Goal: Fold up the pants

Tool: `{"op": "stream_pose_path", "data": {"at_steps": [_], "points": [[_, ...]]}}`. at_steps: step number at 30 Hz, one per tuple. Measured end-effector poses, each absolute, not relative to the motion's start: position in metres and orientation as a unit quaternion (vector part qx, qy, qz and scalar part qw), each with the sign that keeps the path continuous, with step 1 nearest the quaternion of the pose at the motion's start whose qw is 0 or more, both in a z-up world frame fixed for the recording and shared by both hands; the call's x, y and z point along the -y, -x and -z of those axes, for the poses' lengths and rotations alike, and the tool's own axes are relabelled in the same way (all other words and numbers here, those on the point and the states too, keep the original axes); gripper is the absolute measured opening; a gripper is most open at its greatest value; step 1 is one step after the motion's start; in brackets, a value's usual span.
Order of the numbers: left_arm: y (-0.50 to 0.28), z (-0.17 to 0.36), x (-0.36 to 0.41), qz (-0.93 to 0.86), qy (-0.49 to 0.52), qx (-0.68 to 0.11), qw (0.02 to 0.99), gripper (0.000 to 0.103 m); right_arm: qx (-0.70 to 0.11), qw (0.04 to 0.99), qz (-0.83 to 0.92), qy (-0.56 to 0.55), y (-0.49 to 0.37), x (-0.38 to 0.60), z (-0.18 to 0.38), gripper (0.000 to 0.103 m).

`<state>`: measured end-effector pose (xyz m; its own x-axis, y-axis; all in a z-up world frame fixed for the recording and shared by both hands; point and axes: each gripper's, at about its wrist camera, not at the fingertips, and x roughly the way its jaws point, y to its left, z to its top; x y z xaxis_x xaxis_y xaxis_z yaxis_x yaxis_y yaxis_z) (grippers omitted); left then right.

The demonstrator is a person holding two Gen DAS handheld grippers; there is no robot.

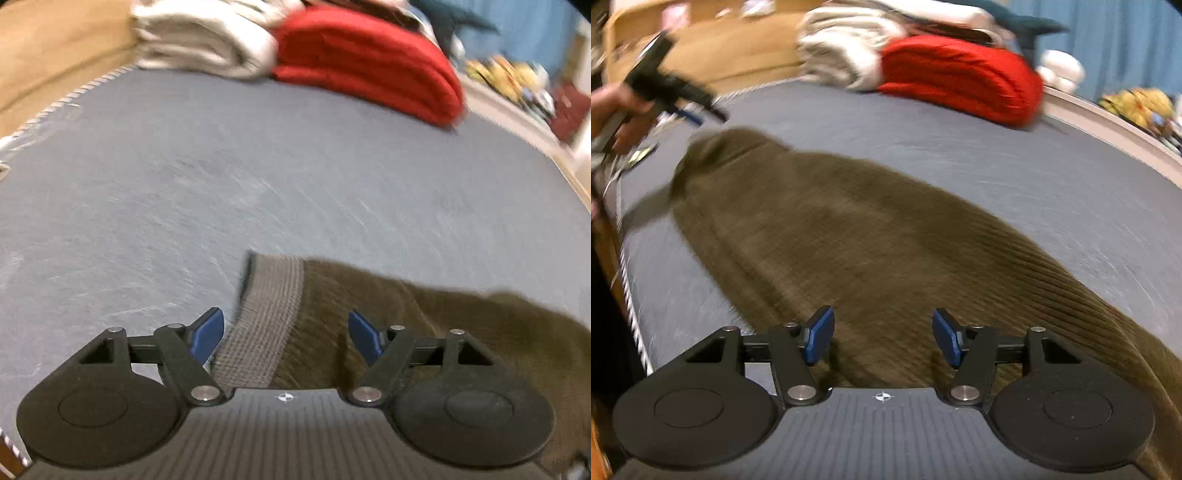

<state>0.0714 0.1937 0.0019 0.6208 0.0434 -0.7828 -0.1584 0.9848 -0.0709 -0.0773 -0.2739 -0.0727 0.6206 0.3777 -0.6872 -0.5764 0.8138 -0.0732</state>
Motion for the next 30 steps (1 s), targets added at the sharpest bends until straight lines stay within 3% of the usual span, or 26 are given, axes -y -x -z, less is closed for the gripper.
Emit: {"op": "stream_pose_path", "data": {"at_steps": [3,8,11,12,15,16,19,24,26,30], "points": [[-0.075,0.0,-0.192,-0.017,0.009,-0.432,0.902,0.087,-0.352,0.878,-0.268,0.181,0.071,0.262,0.08,0.065],[-0.085,0.024,-0.208,0.025,0.004,-0.479,0.877,0.087,-0.354,0.879,-0.267,0.177,0.071,0.264,0.079,0.065],[-0.081,0.026,-0.209,0.032,0.009,-0.478,0.878,0.072,-0.355,0.875,-0.276,0.178,0.067,0.26,0.082,0.059],[-0.079,0.024,-0.208,0.026,0.007,-0.472,0.881,0.065,-0.356,0.873,-0.284,0.176,0.067,0.26,0.083,0.051],[-0.078,0.013,-0.212,0.027,0.0,-0.459,0.888,0.048,-0.355,0.869,-0.298,0.175,0.066,0.259,0.083,0.004],[-0.075,0.009,-0.213,0.023,0.001,-0.455,0.89,0.04,-0.353,0.868,-0.3,0.179,0.065,0.257,0.083,0.0],[-0.071,-0.003,-0.219,0.021,0.005,-0.44,0.898,0.036,-0.332,0.872,-0.309,0.183,0.069,0.255,0.078,0.0],[-0.056,-0.012,-0.218,0.027,-0.019,-0.441,0.897,0.036,-0.292,0.872,-0.372,0.128,0.085,0.268,0.047,0.0],[-0.061,-0.002,-0.217,0.014,-0.028,-0.457,0.889,0.039,-0.315,0.856,-0.388,0.133,0.087,0.267,0.05,0.0],[-0.063,0.0,-0.199,-0.031,-0.099,-0.431,0.896,0.072,-0.361,0.839,-0.364,0.184,0.085,0.263,0.073,0.0]]}}
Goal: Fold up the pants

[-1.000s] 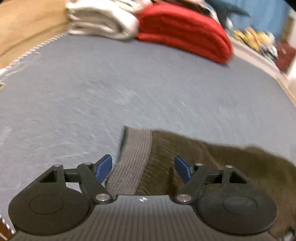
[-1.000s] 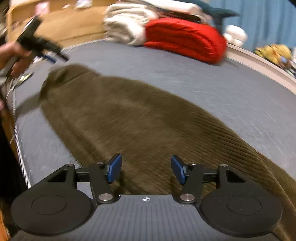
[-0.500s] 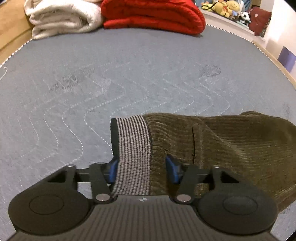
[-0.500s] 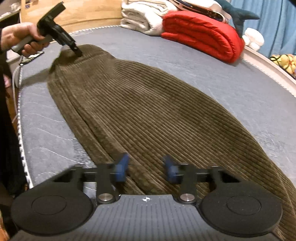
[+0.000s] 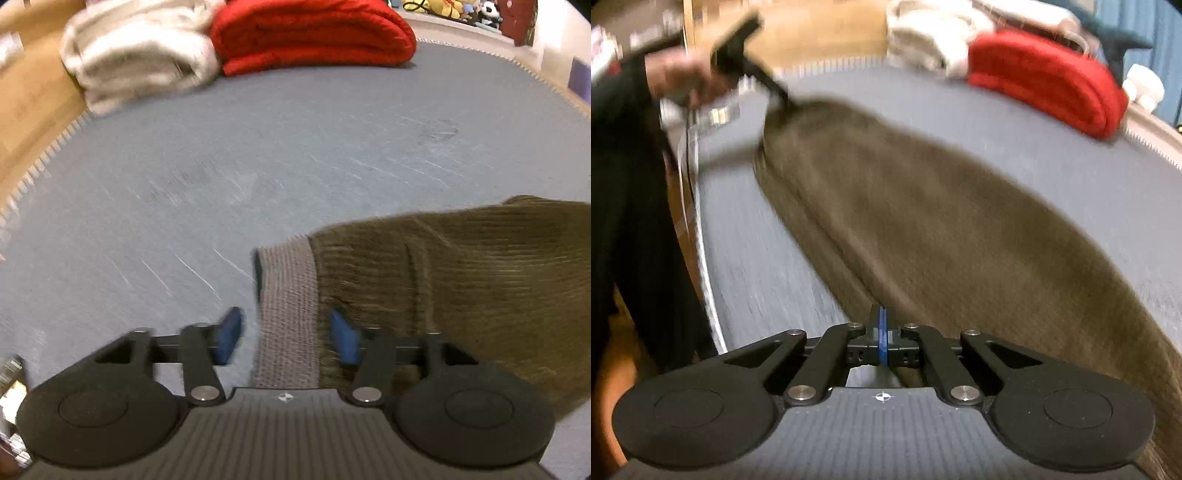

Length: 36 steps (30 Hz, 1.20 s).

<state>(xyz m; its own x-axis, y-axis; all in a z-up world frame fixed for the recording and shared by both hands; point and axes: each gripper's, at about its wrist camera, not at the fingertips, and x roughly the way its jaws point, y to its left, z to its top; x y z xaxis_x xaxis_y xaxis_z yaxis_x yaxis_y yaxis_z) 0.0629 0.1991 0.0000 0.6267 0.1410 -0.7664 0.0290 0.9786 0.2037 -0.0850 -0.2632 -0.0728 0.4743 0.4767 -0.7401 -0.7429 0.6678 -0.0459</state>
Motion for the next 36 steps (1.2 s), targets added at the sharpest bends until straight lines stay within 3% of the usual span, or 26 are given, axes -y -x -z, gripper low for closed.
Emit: {"op": "stream_pose_path", "data": {"at_steps": [3,5,6,7,11,13,15,16,20,25,32,35,36], "points": [[-0.055,-0.019,-0.185,-0.06,-0.127,-0.361,0.922,0.077,-0.333,0.866,-0.347,0.134,0.081,0.278,0.057,0.002],[-0.051,-0.027,-0.176,-0.024,-0.113,-0.336,0.935,0.077,-0.305,0.894,-0.315,0.089,0.076,0.291,0.044,0.019],[-0.05,-0.028,-0.171,0.006,-0.098,-0.334,0.937,0.077,-0.297,0.904,-0.299,0.072,0.074,0.296,0.041,0.036],[-0.05,-0.028,-0.166,0.028,-0.086,-0.337,0.937,0.077,-0.293,0.91,-0.287,0.064,0.072,0.298,0.04,0.045],[-0.051,-0.017,-0.137,0.101,-0.079,-0.358,0.925,0.064,-0.324,0.904,-0.243,0.138,0.066,0.288,0.058,0.045],[-0.051,-0.008,-0.12,0.137,-0.079,-0.377,0.913,0.046,-0.354,0.881,-0.238,0.203,0.068,0.275,0.079,0.044],[-0.052,0.001,-0.108,0.168,-0.08,-0.39,0.902,0.036,-0.376,0.863,-0.252,0.225,0.073,0.266,0.092,0.032],[-0.049,0.006,-0.102,0.194,-0.085,-0.394,0.894,0.036,-0.374,0.861,-0.262,0.222,0.075,0.265,0.09,0.025],[-0.027,0.018,-0.068,0.309,-0.136,-0.391,0.856,0.037,-0.359,0.868,-0.278,0.199,0.08,0.271,0.078,0.025],[-0.01,0.034,-0.035,0.379,-0.169,-0.389,0.822,0.037,-0.35,0.865,-0.305,0.191,0.085,0.277,0.074,0.042],[-0.005,0.065,-0.009,0.394,-0.235,-0.42,0.783,0.037,-0.365,0.853,-0.312,0.204,0.086,0.274,0.086,0.044],[-0.007,0.065,-0.01,0.397,-0.235,-0.42,0.782,0.025,-0.367,0.855,-0.306,0.203,0.081,0.277,0.09,0.044],[-0.005,0.063,-0.009,0.4,-0.238,-0.418,0.78,0.015,-0.367,0.855,-0.307,0.202,0.079,0.276,0.092,0.042]]}}
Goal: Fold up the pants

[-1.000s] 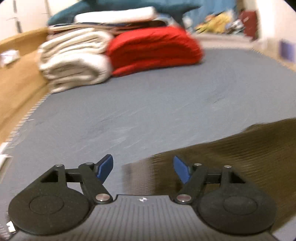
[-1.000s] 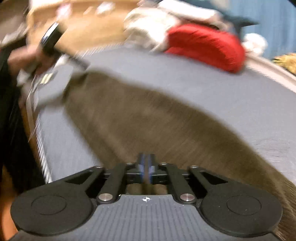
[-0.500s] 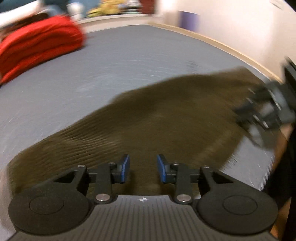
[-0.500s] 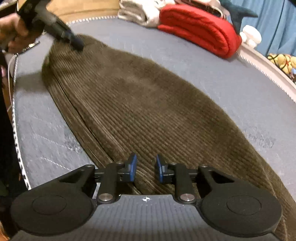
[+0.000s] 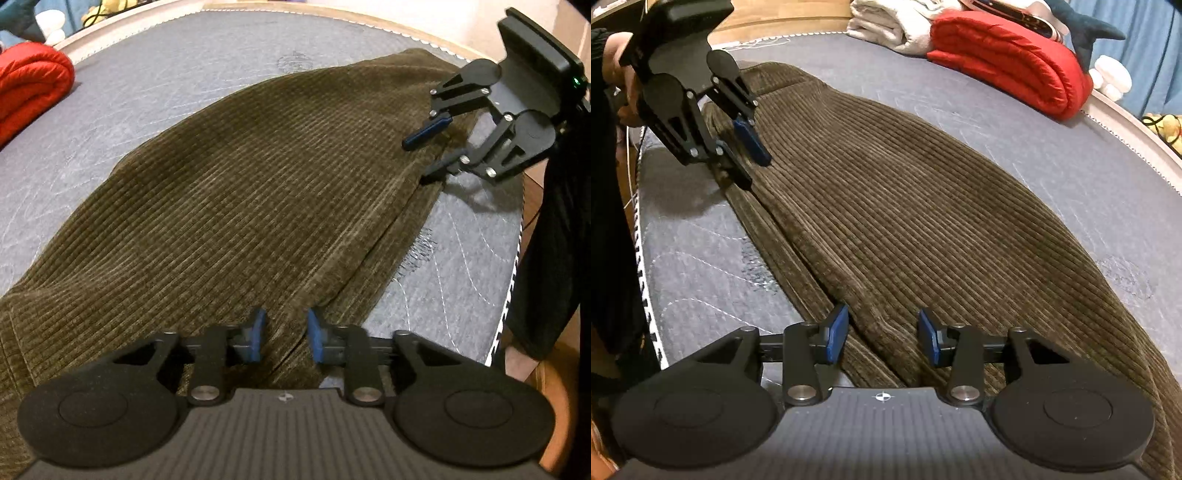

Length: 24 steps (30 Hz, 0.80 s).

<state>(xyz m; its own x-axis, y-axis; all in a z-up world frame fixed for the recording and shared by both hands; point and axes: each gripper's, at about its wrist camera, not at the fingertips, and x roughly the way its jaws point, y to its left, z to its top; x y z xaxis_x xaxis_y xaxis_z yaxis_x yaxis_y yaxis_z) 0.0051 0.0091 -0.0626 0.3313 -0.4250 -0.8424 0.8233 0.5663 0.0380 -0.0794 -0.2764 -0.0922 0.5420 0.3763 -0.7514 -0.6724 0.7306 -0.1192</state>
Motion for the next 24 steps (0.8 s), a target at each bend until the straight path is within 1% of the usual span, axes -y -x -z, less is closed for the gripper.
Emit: {"op": "stream_pose_path", "data": {"at_steps": [1,2,3,4,8,9,11,13,15,17,19,22,23,24], "points": [[-0.003,0.06,-0.009,0.405,-0.244,-0.414,0.778,0.009,-0.367,0.854,-0.309,0.2,0.079,0.277,0.092,0.031],[0.0,0.057,-0.009,0.41,-0.251,-0.408,0.776,0.007,-0.368,0.852,-0.313,0.201,0.08,0.276,0.093,0.025],[0.002,0.05,-0.011,0.416,-0.256,-0.401,0.775,0.006,-0.365,0.851,-0.317,0.204,0.08,0.275,0.092,0.014],[0.003,0.043,-0.016,0.423,-0.252,-0.394,0.776,0.005,-0.36,0.852,-0.32,0.205,0.081,0.275,0.091,0.008],[0.011,0.017,-0.048,0.465,-0.208,-0.386,0.769,0.005,-0.333,0.859,-0.362,0.145,0.089,0.295,0.063,0.007],[0.014,0.019,-0.052,0.48,-0.202,-0.397,0.755,0.002,-0.337,0.852,-0.38,0.13,0.09,0.3,0.059,0.007],[0.02,0.033,-0.049,0.482,-0.227,-0.418,0.736,0.001,-0.373,0.83,-0.395,0.129,0.091,0.301,0.068,0.008],[0.024,0.044,-0.044,0.465,-0.267,-0.419,0.733,0.002,-0.393,0.822,-0.374,0.171,0.092,0.292,0.084,0.009],[0.016,0.033,-0.049,0.466,-0.225,-0.409,0.751,0.004,-0.384,0.825,-0.372,0.181,0.093,0.288,0.085,0.012],[0.002,0.016,-0.058,0.466,-0.149,-0.394,0.778,0.009,-0.37,0.847,-0.355,0.137,0.087,0.299,0.074,0.023],[-0.007,0.007,-0.06,0.455,-0.11,-0.382,0.797,0.012,-0.35,0.872,-0.327,0.099,0.082,0.31,0.064,0.049],[-0.015,0.007,-0.052,0.429,-0.099,-0.377,0.815,0.014,-0.343,0.892,-0.285,0.069,0.074,0.324,0.061,0.051],[-0.016,0.01,-0.048,0.422,-0.104,-0.381,0.816,0.015,-0.354,0.892,-0.273,0.069,0.073,0.327,0.065,0.051],[-0.015,0.013,-0.044,0.417,-0.11,-0.388,0.815,0.018,-0.375,0.887,-0.257,0.082,0.071,0.327,0.071,0.051]]}}
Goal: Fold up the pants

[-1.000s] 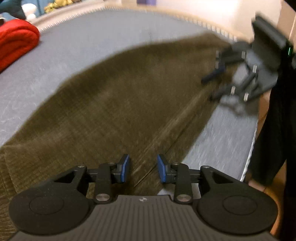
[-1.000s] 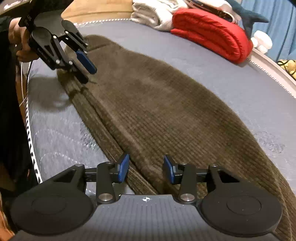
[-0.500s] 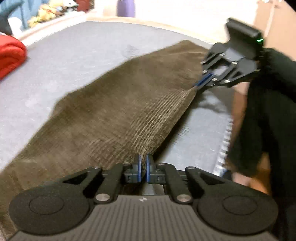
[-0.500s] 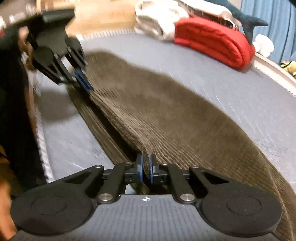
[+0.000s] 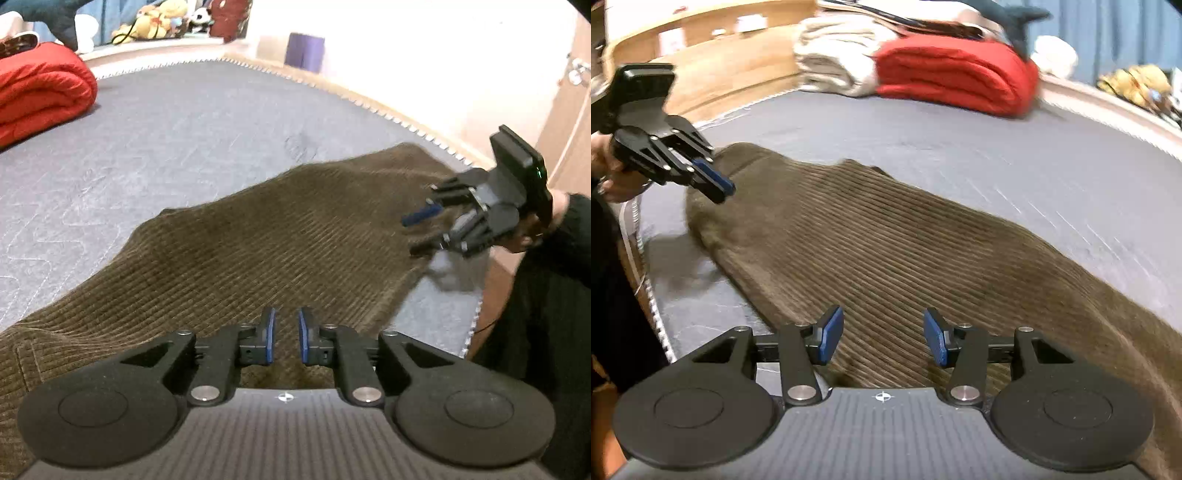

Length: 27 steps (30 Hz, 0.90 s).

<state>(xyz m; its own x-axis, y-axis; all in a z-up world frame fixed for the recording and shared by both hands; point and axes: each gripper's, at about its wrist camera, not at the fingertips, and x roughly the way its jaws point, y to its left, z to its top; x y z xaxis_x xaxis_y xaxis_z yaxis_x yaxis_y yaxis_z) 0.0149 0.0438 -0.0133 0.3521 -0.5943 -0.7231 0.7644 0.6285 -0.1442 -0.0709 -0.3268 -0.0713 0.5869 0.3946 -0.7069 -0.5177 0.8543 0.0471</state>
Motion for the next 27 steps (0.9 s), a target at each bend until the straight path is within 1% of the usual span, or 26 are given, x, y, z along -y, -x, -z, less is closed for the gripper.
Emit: {"op": "stream_pose_path", "data": {"at_steps": [2,3,4,6,8,10,11,13,16,17,19,23,27], "points": [[-0.021,0.028,-0.033,0.403,-0.131,-0.43,0.797,0.027,-0.433,0.863,-0.225,0.13,0.071,0.322,0.093,0.051],[-0.022,0.039,-0.024,0.394,-0.154,-0.454,0.784,0.039,-0.427,0.866,-0.222,0.134,0.075,0.324,0.095,0.052],[-0.02,0.051,-0.015,0.383,-0.19,-0.474,0.77,0.044,-0.427,0.868,-0.218,0.127,0.076,0.325,0.091,0.054],[-0.011,0.054,-0.003,0.373,-0.249,-0.453,0.77,0.046,-0.432,0.874,-0.194,0.112,0.077,0.335,0.084,0.057],[-0.015,0.043,0.0,0.371,-0.235,-0.444,0.781,0.047,-0.421,0.888,-0.15,0.108,0.081,0.347,0.075,0.058],[-0.019,0.032,0.002,0.362,-0.218,-0.433,0.796,0.048,-0.414,0.902,-0.103,0.073,0.089,0.364,0.069,0.064],[-0.018,0.028,0.005,0.356,-0.219,-0.426,0.802,0.049,-0.409,0.909,-0.068,0.04,0.091,0.38,0.063,0.065],[-0.019,0.023,0.014,0.346,-0.222,-0.415,0.811,0.06,-0.398,0.917,-0.013,-0.022,0.097,0.41,0.056,0.067],[-0.017,0.023,0.037,0.346,-0.231,-0.407,0.813,0.062,-0.368,0.913,0.095,-0.148,0.117,0.471,0.052,0.071],[-0.016,0.024,0.044,0.348,-0.235,-0.405,0.812,0.062,-0.358,0.905,0.13,-0.191,0.125,0.491,0.054,0.072],[-0.012,0.023,0.054,0.354,-0.246,-0.402,0.808,0.067,-0.334,0.88,0.202,-0.272,0.149,0.529,0.06,0.073],[-0.012,0.027,0.067,0.356,-0.262,-0.4,0.803,0.068,-0.282,0.814,0.318,-0.396,0.194,0.585,0.077,0.073],[-0.014,0.033,0.075,0.355,-0.265,-0.401,0.802,0.068,-0.289,0.758,0.393,-0.434,0.21,0.6,0.101,0.075]]}}
